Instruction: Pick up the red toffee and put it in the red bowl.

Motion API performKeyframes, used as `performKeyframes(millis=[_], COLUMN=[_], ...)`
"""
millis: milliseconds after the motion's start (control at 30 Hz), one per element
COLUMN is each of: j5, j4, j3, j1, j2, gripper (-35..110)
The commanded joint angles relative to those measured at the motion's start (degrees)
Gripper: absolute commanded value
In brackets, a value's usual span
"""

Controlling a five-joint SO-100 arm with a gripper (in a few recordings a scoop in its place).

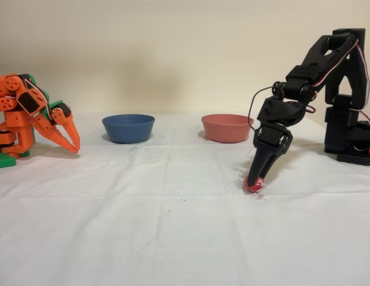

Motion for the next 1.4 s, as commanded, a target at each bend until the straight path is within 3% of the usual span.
performKeyframes(millis=[0, 633, 1367], j5=[-0.79, 0.26, -1.49], j4=[0.0, 3.43, 15.91], j3=[0.7, 4.48, 8.61], j1=[0.53, 4.04, 18.81], j2=[2.72, 11.78, 38.32], gripper=[12, 11, 11])
